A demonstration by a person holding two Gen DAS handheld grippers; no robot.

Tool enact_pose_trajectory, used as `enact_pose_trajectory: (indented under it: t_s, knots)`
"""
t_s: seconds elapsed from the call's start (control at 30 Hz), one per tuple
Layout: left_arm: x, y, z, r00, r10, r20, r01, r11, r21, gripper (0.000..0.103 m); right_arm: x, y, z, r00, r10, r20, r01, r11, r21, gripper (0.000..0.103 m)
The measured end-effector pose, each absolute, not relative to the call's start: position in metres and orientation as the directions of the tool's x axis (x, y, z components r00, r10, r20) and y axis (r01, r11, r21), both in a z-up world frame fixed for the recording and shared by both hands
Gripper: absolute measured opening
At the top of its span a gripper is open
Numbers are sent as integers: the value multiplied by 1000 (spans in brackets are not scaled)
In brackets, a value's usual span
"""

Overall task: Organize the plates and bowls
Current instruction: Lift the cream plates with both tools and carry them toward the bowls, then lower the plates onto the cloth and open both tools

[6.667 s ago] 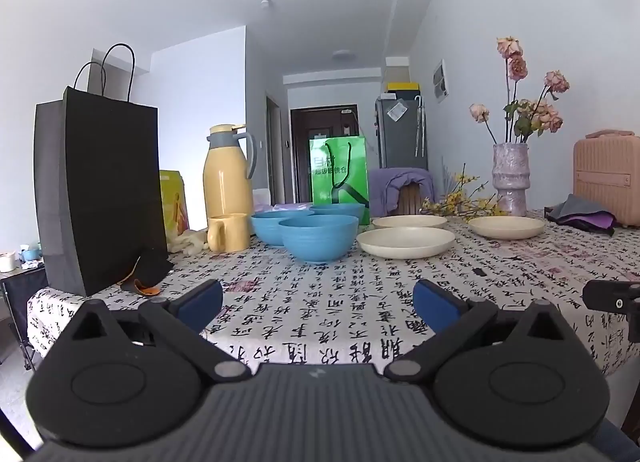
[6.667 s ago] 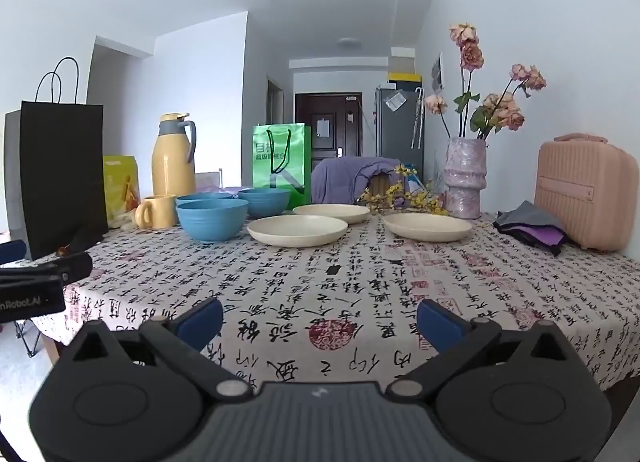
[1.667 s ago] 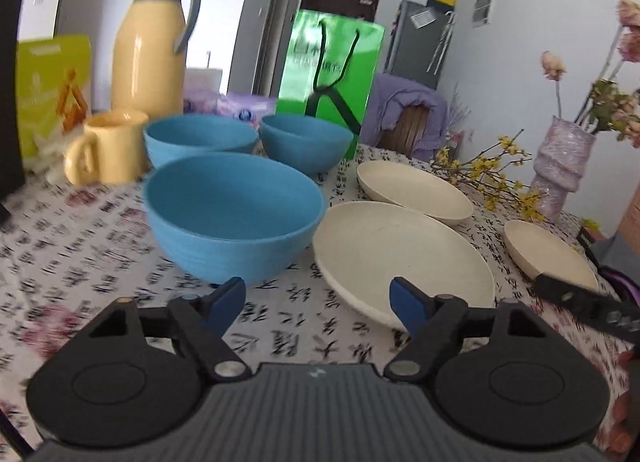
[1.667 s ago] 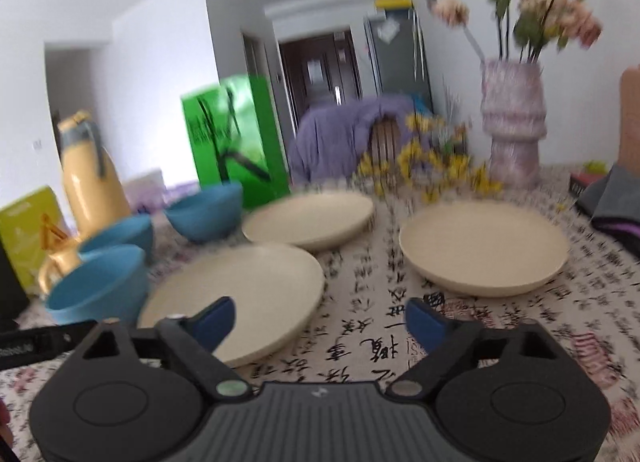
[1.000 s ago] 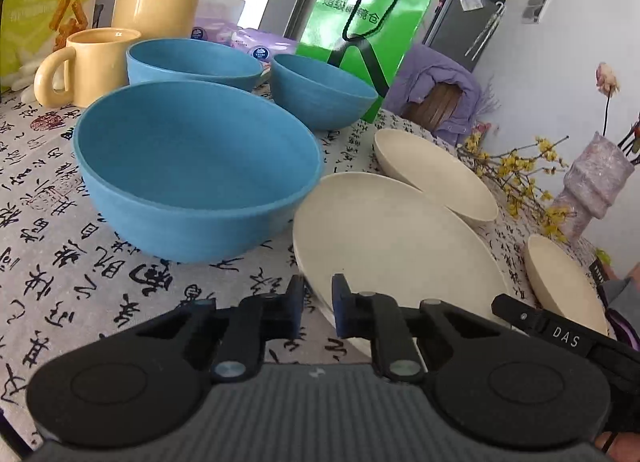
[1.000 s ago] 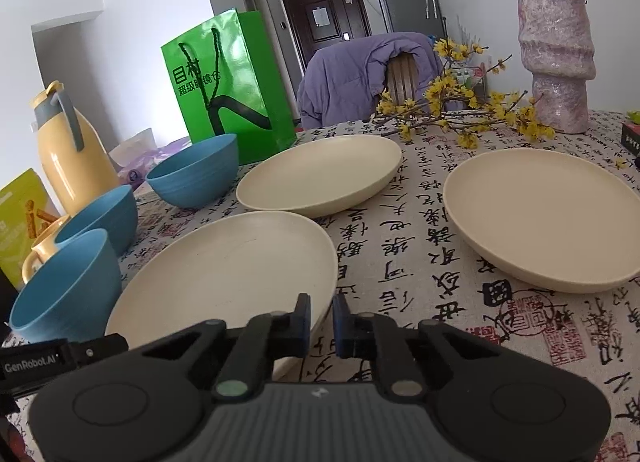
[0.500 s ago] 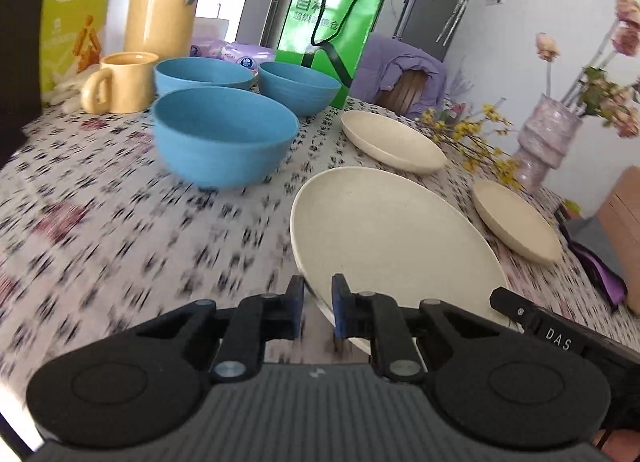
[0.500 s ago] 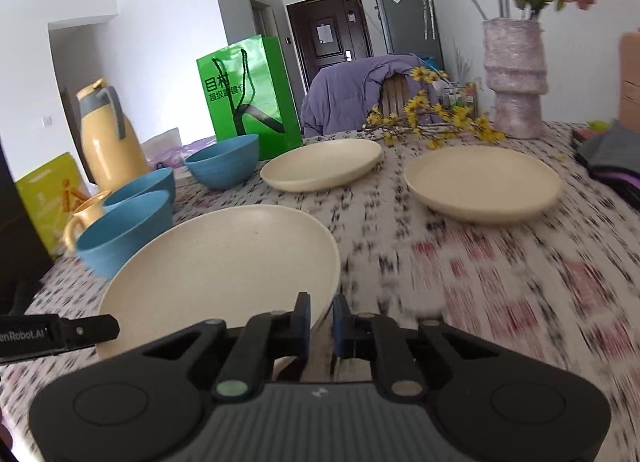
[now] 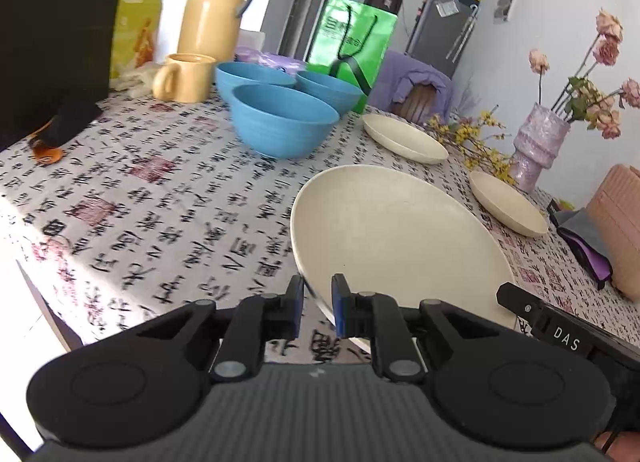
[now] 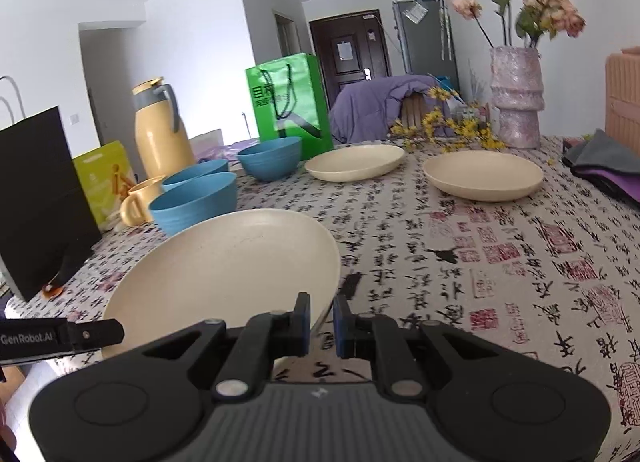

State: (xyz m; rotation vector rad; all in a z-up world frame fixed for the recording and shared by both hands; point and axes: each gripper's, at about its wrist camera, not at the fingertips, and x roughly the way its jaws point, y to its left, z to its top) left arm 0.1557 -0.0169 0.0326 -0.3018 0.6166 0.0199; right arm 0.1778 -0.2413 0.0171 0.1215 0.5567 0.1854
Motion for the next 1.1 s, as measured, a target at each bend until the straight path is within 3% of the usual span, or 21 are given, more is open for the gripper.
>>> enact_pose_trajectory:
  t_s: [0.4, 0.63, 1.03, 1.1]
  knots:
    - [165, 68, 36, 843, -35, -537, -98, 971, -217, 15, 203, -149, 9, 805, 243, -541, -214, 970, 117, 13]
    - [180, 125, 31, 825, -9, -565, -128, 971, -202, 15, 220, -90, 1, 772, 289, -566, -266, 956, 124, 14]
    - [193, 151, 19, 817, -15, -576, -137, 966, -219, 16, 231, -66, -6, 758, 295, -581, -284, 952, 114, 17]
    - [190, 152, 20, 825, -5, -565, -143, 966, -217, 21, 230, -68, -5, 758, 303, -577, -288, 950, 121, 17]
